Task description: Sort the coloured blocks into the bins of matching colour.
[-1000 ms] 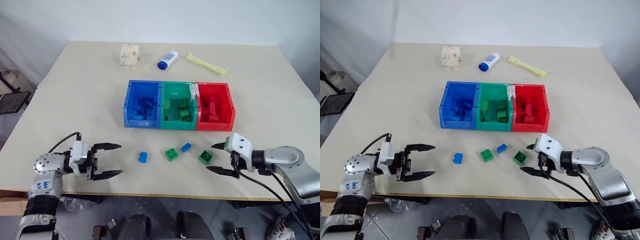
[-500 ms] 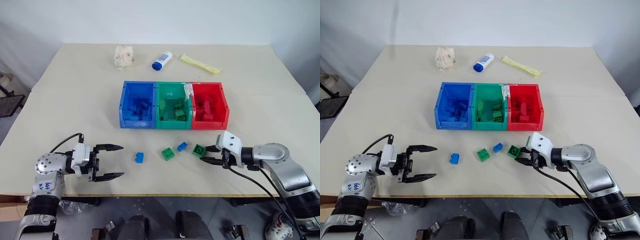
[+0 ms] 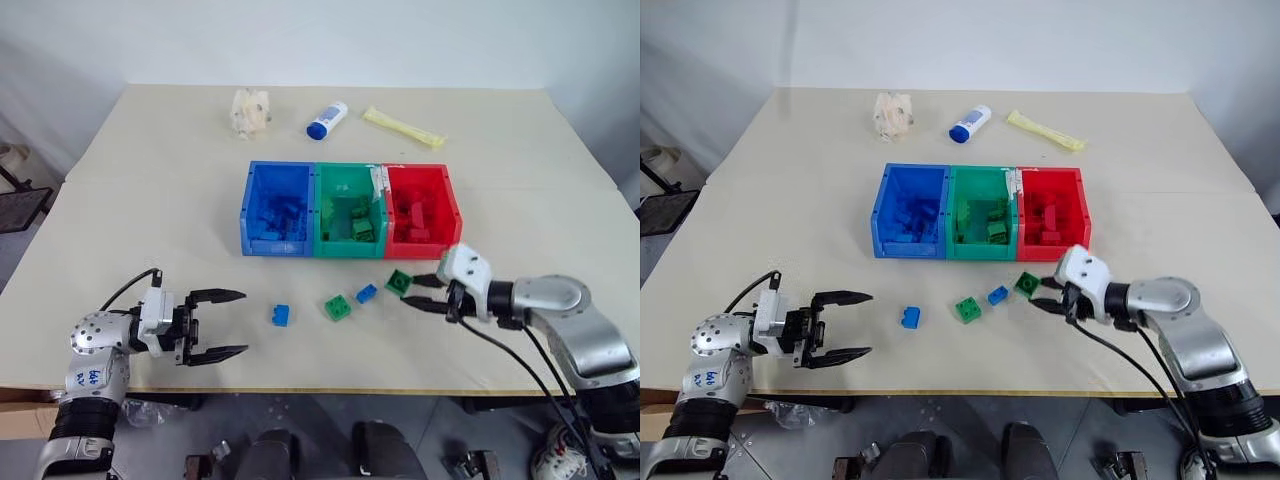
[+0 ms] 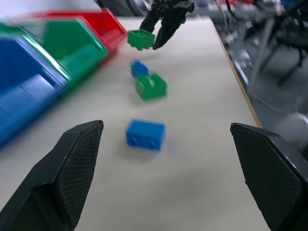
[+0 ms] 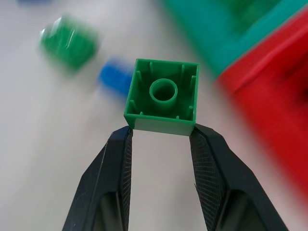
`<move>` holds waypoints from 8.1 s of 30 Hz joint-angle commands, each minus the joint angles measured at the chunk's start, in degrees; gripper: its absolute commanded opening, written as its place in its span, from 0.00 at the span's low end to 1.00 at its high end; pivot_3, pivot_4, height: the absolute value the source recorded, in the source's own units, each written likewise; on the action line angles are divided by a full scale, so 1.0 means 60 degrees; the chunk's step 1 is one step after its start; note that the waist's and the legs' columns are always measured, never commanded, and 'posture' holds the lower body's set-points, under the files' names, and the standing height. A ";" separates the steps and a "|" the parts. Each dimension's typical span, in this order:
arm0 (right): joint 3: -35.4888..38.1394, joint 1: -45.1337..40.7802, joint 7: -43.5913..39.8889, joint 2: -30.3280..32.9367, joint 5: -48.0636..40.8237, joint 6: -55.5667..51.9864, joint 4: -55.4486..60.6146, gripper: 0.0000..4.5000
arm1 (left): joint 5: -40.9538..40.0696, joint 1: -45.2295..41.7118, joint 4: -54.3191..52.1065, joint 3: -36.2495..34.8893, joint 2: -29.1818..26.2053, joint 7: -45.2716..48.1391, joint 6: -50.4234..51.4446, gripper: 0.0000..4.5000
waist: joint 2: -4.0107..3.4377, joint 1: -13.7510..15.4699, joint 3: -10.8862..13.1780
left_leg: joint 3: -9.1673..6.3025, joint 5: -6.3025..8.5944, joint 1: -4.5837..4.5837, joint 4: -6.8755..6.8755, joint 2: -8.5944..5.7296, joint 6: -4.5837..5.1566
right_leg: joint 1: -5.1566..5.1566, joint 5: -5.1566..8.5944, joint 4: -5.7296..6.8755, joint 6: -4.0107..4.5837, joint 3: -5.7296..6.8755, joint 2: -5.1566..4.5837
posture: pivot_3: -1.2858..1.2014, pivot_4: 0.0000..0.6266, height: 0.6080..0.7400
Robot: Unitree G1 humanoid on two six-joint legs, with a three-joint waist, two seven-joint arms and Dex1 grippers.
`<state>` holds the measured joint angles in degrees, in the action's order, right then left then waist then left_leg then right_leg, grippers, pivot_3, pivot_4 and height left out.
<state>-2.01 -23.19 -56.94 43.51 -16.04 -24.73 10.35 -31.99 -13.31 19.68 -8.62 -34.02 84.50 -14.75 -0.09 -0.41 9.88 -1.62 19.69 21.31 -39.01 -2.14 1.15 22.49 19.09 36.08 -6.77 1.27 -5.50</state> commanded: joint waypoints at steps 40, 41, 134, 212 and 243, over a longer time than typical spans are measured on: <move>0.3590 0.3109 -0.2430 0.1600 -0.2294 0.0314 0.1216 0.99 | 0.0000 -0.1031 0.0197 -0.0208 0.0364 0.0177 0.0406 1.00 | -0.0001 0.0055 0.0005 | -0.0007 0.0004 0.0011 -0.0002 -0.0007 0.0005 | -0.0007 -0.0001 -0.0012 -0.0002 0.0018 -0.0003 | 0.52 0.24 1.00; 0.3960 0.3604 -0.2547 0.1691 -0.2371 0.0311 0.1326 0.99 | 0.0007 -0.1059 0.0257 -0.0215 0.0354 0.0219 0.0402 1.00 | -0.0001 0.0067 0.0005 | -0.0005 0.0003 0.0012 -0.0005 -0.0006 0.0006 | -0.0011 -0.0001 -0.0016 -0.0002 0.0017 -0.0003 | 0.52 0.24 1.00; -0.1388 -0.0483 -0.0478 -0.1126 0.1082 0.0715 -0.1891 0.38 | -0.0293 0.0838 -0.1835 -0.0450 0.0609 -0.0583 0.0695 1.00 | -0.0004 0.0022 0.0008 | -0.0006 0.0005 0.0004 0.0006 -0.0006 0.0006 | -0.0002 -0.0001 -0.0014 -0.0001 0.0012 -0.0005 | 0.52 0.24 1.00; 0.1688 0.1736 -0.2698 0.0698 -0.2012 0.1176 -0.0341 0.99 | 0.0845 0.2639 -0.2447 -0.1427 -0.0001 -0.3258 0.0323 1.00 | -0.0006 -0.0171 0.0013 | -0.0003 0.0005 -0.0001 0.0030 0.0001 0.0002 | -0.0007 -0.0001 -0.0033 -0.0001 0.0007 -0.0007 | 0.52 0.24 1.00; 0.2026 0.1867 -0.2168 0.0588 -0.2094 0.1470 -0.0491 0.99 | 0.3743 0.1438 -0.2753 0.1801 0.0860 -0.5232 0.0781 1.00 | -0.0015 0.0091 0.0017 | 0.0000 -0.0001 -0.0004 0.0038 -0.0007 0.0003 | -0.0010 0.0000 -0.0034 0.0000 0.0010 -0.0010 | 0.52 0.24 1.00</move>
<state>9.09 -12.08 -70.41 47.14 -27.75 -16.29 5.10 -11.71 -4.55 1.82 0.92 -29.07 54.26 -9.53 -0.18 0.14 9.98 -1.62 19.68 21.27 -38.80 -2.18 1.17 22.41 19.09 35.88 -6.77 1.33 -5.56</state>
